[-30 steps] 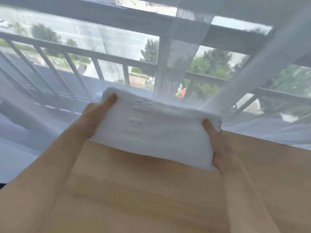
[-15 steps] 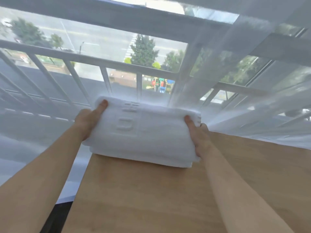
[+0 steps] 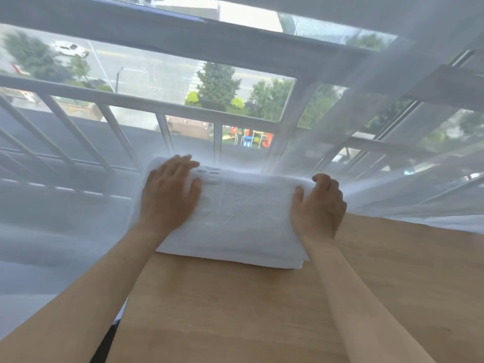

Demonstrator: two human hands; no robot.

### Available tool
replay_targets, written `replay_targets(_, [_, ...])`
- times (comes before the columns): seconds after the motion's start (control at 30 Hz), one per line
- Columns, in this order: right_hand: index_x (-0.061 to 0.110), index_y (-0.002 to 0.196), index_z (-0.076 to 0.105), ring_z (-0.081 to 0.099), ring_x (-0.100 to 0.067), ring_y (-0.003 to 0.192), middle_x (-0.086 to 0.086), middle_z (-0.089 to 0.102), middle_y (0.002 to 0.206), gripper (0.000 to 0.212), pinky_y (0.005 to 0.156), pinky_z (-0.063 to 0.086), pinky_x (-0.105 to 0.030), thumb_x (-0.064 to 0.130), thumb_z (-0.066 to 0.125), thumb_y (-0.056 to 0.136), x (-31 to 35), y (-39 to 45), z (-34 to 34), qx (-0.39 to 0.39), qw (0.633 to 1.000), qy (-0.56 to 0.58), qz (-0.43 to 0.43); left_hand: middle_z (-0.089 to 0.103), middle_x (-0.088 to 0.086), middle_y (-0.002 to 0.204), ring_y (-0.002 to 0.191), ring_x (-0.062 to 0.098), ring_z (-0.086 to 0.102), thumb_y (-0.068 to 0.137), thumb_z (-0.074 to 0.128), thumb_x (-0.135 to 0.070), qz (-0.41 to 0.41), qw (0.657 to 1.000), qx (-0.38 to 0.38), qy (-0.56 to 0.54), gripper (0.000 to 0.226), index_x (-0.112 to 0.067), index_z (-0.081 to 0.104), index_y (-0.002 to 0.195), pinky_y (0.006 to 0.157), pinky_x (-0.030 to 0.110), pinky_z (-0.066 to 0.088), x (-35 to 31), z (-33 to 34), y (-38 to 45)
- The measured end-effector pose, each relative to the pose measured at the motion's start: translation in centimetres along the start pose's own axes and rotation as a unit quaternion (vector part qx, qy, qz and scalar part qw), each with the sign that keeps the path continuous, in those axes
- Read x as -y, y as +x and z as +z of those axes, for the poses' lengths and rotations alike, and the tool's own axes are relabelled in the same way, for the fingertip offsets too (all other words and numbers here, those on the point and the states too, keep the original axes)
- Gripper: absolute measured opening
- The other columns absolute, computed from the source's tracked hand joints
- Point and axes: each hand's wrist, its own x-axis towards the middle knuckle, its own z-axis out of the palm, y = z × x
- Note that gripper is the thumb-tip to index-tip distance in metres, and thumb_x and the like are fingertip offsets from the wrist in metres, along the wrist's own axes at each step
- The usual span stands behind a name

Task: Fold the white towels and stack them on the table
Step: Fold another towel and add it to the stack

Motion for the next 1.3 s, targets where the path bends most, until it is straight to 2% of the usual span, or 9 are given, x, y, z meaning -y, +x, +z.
replay_targets(0.03, [0.012,0.119,0.055,0.057,-0.03,0.109,-0.007,0.06,0.119,0.033,0.096,0.038,-0.041,0.035,0.049,0.097,1.4,-0.7,-0.1,-0.019,0.996,0.016,-0.082,0.054,0.005,0.148,0.142,0.025,0.043,0.098,0.043,-0.035,0.037,0.997,0.061,-0.005,0.045,-0.017,0.057,0.137,0.116,0.042,0.029,-1.5,0.6,-0.1])
replay_targets(0.1, [0.016,0.129,0.056,0.052,-0.026,0.125,-0.004,0.058,0.134,0.042,0.108,0.034,-0.039,0.04,0.039,0.1,3.9,-2.0,0.5,0.078,0.98,0.053,-0.175,0.045,0.001,0.156,0.149,0.019,0.032,0.103,0.038,-0.036,0.074,0.988,0.137,0.015,0.048,-0.02,0.048,0.148,0.122,0.038,0.019,-4.0,2.0,-0.2])
replay_targets(0.2, [0.027,0.153,0.033,0.018,-0.02,0.151,0.002,0.028,0.162,0.06,0.124,0.01,-0.04,0.054,0.021,0.102,4.7,-3.4,2.0,0.212,0.954,-0.051,-0.206,0.032,-0.003,0.163,0.153,0.017,0.021,0.104,0.027,-0.042,0.08,0.982,0.161,0.057,0.054,-0.026,0.037,0.155,0.125,0.037,0.01,-4.7,3.0,0.0])
replay_targets(0.5, [0.031,0.159,0.016,0.002,-0.014,0.154,0.004,0.009,0.168,0.068,0.125,0.002,-0.037,0.062,0.015,0.098,-0.3,-1.7,1.4,0.243,0.959,-0.077,-0.123,0.02,-0.005,0.167,0.155,0.016,0.009,0.093,0.009,-0.072,0.037,0.969,0.209,0.125,0.073,-0.039,0.02,0.157,0.126,0.038,0.001,-2.0,2.8,0.8])
replay_targets(0.67, [0.016,0.16,0.013,0.0,-0.018,0.154,-0.004,0.007,0.168,0.071,0.124,-0.007,-0.042,0.054,0.01,0.099,1.0,-1.5,1.0,0.236,0.956,-0.142,-0.104,0.014,-0.004,0.168,0.155,0.017,0.002,0.093,0.004,-0.071,0.03,0.966,0.216,0.136,0.074,-0.038,0.012,0.159,0.125,0.041,-0.002,-2.4,3.1,0.6])
replay_targets(0.87, [0.035,0.157,0.015,-0.001,-0.019,0.154,0.005,0.007,0.168,0.068,0.123,-0.005,-0.047,0.063,0.013,0.096,2.5,-3.5,2.4,0.222,0.956,-0.096,-0.168,0.006,-0.007,0.169,0.155,0.013,-0.004,0.092,0.003,-0.074,0.028,0.967,0.217,0.13,0.075,-0.041,0.006,0.159,0.125,0.04,-0.005,-1.4,3.9,0.6])
replay_targets(1.03, [0.035,0.158,0.015,-0.001,-0.017,0.154,0.005,0.008,0.168,0.068,0.123,-0.005,-0.048,0.063,0.011,0.096,2.4,-3.0,2.6,0.23,0.955,-0.093,-0.165,0.006,-0.007,0.169,0.155,0.013,-0.004,0.093,0.004,-0.07,0.014,0.965,0.225,0.133,0.072,-0.04,0.007,0.159,0.125,0.042,-0.006,-1.7,3.8,0.8])
replay_targets(1.2, [0.032,0.159,0.013,-0.003,-0.017,0.154,0.002,0.005,0.168,0.062,0.123,-0.006,-0.046,0.056,0.015,0.103,2.1,-3.5,0.8,0.256,0.951,-0.079,-0.156,0.002,-0.003,0.17,0.155,0.025,-0.01,0.102,0.012,-0.051,-0.082,0.961,0.232,0.127,0.061,-0.036,0.007,0.16,0.123,0.05,-0.011,-5.5,3.7,0.0])
replay_targets(1.3, [0.033,0.16,0.01,-0.005,-0.018,0.154,0.001,0.002,0.168,0.059,0.124,-0.007,-0.044,0.054,0.014,0.104,0.6,-4.6,-1.1,0.269,0.946,-0.073,-0.163,-0.003,-0.005,0.169,0.154,0.025,-0.013,0.1,0.008,-0.054,-0.031,0.971,0.218,0.094,0.064,-0.034,0.003,0.16,0.122,0.048,-0.011,-9.2,4.2,-2.7])
